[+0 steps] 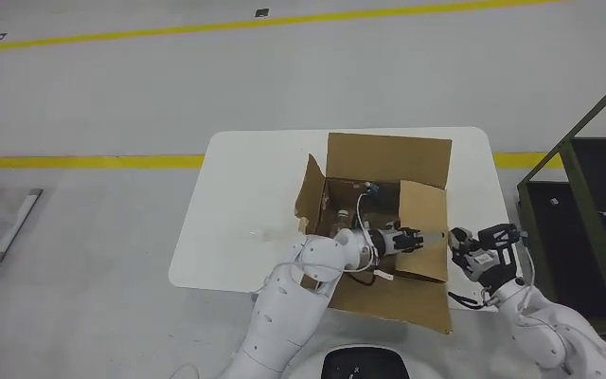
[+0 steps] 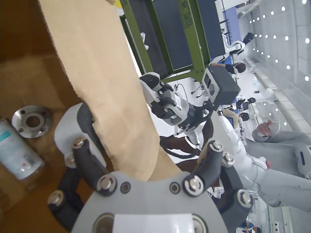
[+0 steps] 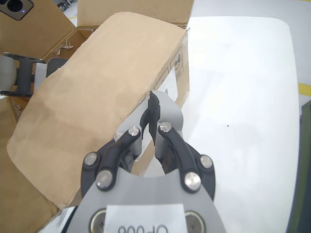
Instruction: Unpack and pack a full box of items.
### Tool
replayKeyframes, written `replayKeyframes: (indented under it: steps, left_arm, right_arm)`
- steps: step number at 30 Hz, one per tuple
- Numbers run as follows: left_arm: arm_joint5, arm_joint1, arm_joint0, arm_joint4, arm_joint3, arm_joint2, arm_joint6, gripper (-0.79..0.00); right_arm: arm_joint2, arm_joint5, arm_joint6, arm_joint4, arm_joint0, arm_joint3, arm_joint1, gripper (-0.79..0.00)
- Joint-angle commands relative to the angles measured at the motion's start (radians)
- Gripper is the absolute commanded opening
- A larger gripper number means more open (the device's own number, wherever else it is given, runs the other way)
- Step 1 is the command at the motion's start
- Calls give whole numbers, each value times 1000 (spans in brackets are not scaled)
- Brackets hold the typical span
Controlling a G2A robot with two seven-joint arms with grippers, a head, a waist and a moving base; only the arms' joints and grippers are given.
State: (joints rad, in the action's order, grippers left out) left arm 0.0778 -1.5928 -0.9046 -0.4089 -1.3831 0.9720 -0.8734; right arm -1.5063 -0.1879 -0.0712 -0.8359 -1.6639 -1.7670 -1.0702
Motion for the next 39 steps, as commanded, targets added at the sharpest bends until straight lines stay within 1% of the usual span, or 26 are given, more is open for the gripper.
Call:
replayKeyframes:
  steps: [1,2,3,4,5,6,8,10,14,16,17,18,19,21,23,26,31,33,35,37,38,39]
  left_arm:
    - [5,0,-3,19,-33,-10,-6,0]
    - [9,0,-2,19,-44,-18,-10,0]
    - [12,-2,-2,31,-53,-26,-9,0]
    - [20,-4,2,40,-63,-37,-6,0]
    - [27,-6,7,40,-67,-51,-4,0]
    - [37,-9,13,51,-71,-67,0,0]
    - [62,-16,31,54,-67,-103,7,0]
    - [79,-26,47,76,-48,-141,16,0]
    - [103,-47,105,34,9,-230,24,0]
    - [105,-59,125,33,45,-266,33,0]
    - [103,-64,138,25,65,-279,38,0]
    - [104,-69,146,24,83,-293,44,0]
    - [107,-74,155,21,102,-305,46,0]
    - [97,-83,171,16,136,-324,46,0]
    - [95,-90,187,11,158,-342,37,0]
    - [92,-99,199,35,189,-350,28,0]
    - [96,-105,221,14,223,-358,24,0]
    - [103,-106,228,-5,227,-360,26,0]
    - [105,-106,228,-6,230,-356,27,0]
    - [106,-104,227,-10,232,-349,28,0]
    - [102,-103,227,-15,232,-345,29,0]
    - [100,-101,226,-20,230,-341,30,0]
  right_arm:
    - [-36,-6,14,49,-20,-13,0,-520]
    - [-56,-14,19,77,-32,-19,1,-502]
    - [-81,-25,21,105,-44,-24,2,-428]
    - [-107,-32,24,135,-56,-32,2,-249]
    - [-132,-43,22,171,-69,-40,3,-46]
    - [-157,-57,20,223,-83,-48,3,0]
    - [-211,-80,2,325,-110,-53,4,0]
    - [-259,-112,-30,461,-134,-48,3,0]
    - [-355,-174,-141,692,-165,-21,7,0]
    - [-394,-194,-197,763,-171,-3,11,0]
    - [-409,-198,-212,790,-171,1,11,-40]
    - [-418,-206,-230,827,-171,4,11,-148]
    - [-425,-213,-257,855,-170,11,12,-394]
    - [-440,-213,-300,872,-160,18,15,-428]
    - [-442,-211,-334,881,-146,17,17,-440]
    - [-430,-188,-379,828,-122,10,21,-409]
    - [-372,-133,-394,745,-57,41,23,-419]
    - [-344,-124,-384,743,-32,62,20,-428]
    - [-318,-132,-393,746,-12,90,19,-523]
    - [-294,-135,-396,749,9,110,17,-594]
    - [-282,-145,-401,771,18,124,16,-674]
    - [-274,-150,-409,769,26,136,16,-785]
